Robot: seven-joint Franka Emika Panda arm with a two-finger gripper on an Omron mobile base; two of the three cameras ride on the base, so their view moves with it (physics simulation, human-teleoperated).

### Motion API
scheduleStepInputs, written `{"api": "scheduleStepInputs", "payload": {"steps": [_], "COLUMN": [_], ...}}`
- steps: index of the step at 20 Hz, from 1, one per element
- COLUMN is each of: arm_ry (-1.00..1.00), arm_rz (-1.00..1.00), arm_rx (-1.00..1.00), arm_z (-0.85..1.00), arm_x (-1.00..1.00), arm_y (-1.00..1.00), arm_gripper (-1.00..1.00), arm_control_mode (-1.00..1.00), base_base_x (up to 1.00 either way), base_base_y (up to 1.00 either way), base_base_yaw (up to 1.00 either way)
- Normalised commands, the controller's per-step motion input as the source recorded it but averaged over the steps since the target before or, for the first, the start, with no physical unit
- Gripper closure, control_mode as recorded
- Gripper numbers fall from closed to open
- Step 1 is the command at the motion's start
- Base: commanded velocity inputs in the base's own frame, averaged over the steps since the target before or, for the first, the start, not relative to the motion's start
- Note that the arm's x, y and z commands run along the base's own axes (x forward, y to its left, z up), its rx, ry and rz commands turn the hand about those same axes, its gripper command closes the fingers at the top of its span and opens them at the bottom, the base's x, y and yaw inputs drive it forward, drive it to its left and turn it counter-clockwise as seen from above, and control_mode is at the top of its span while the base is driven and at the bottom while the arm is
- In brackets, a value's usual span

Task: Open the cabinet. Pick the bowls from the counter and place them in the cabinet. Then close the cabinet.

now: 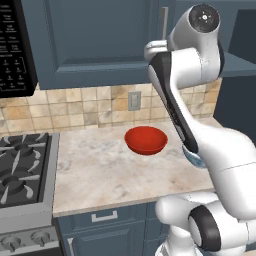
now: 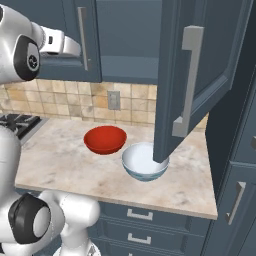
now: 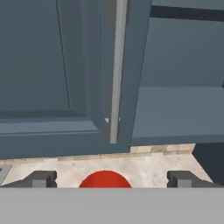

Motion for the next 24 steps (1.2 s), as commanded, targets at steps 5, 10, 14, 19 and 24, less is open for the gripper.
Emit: {"api": "scheduleStepInputs", "payload": {"steps": [5,10,14,19,24], "arm_ry": [0.05,0.0,0.0,0.0,0.0], "arm_rz": [0.01,0.01,0.03,0.04,0.03], "arm_rx": [0.0,0.0,0.0,0.0,0.01], "arm_z": [-0.01,-0.05,-0.17,-0.25,-0.21], "arm_x": [0.62,0.53,0.49,0.42,0.41], "arm_y": [0.0,0.0,-0.02,-0.08,-0.13], "arm_gripper": [-1.0,-1.0,-1.0,-1.0,-1.0], "arm_control_mode": [-1.0,-1.0,-1.0,-1.0,-1.0], "base_base_x": [0.0,0.0,0.0,0.0,0.0], "base_base_y": [0.0,0.0,0.0,0.0,0.0], "base_base_yaw": [0.0,0.0,0.0,0.0,0.0]}}
